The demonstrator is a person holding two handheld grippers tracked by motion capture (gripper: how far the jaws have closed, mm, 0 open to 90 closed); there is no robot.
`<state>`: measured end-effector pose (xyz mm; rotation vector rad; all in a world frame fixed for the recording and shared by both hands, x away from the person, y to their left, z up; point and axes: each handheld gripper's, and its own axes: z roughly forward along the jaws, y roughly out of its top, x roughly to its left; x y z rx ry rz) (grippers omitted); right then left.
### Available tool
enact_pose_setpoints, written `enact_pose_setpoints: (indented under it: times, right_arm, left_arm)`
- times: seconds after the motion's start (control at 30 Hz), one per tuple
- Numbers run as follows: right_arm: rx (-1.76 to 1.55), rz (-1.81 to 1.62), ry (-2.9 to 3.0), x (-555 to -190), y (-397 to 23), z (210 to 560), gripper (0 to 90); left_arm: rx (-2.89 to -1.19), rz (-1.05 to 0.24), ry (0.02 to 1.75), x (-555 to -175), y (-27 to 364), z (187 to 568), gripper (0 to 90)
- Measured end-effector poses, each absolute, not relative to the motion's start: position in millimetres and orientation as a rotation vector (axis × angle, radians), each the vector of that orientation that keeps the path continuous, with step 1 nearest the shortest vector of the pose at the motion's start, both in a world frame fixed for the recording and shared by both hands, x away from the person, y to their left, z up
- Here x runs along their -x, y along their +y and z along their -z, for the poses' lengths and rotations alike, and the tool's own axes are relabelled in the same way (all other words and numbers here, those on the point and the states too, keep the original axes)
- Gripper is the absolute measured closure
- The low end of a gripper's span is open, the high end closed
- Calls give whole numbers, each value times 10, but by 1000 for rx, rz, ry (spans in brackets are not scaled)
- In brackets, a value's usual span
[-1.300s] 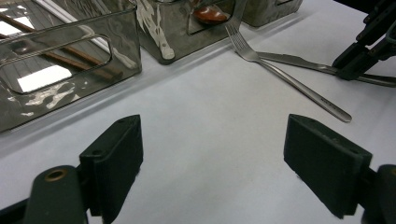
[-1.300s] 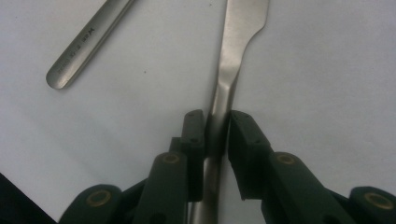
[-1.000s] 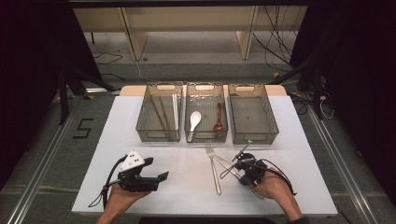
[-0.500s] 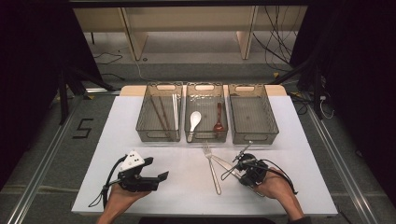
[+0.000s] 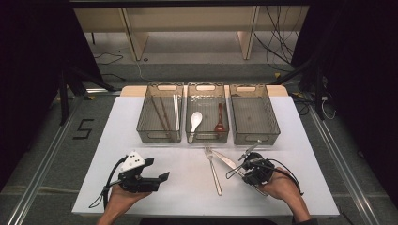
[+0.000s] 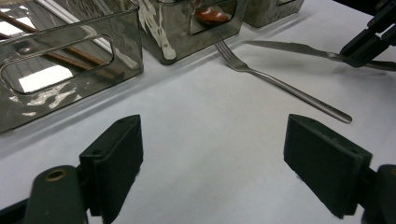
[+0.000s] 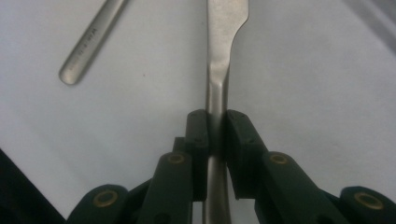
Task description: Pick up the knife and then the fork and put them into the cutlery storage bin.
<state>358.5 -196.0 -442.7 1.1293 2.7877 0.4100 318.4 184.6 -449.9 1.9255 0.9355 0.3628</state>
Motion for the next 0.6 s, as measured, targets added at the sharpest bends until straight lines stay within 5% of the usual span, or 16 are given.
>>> enact_pose_setpoints:
  times: [0.6]
  right_arm:
    - [-1122,-664,2681,-3721,-2098,3963,803]
  left_arm:
    - [-1901,-359,932,-3181,1860,4493,194]
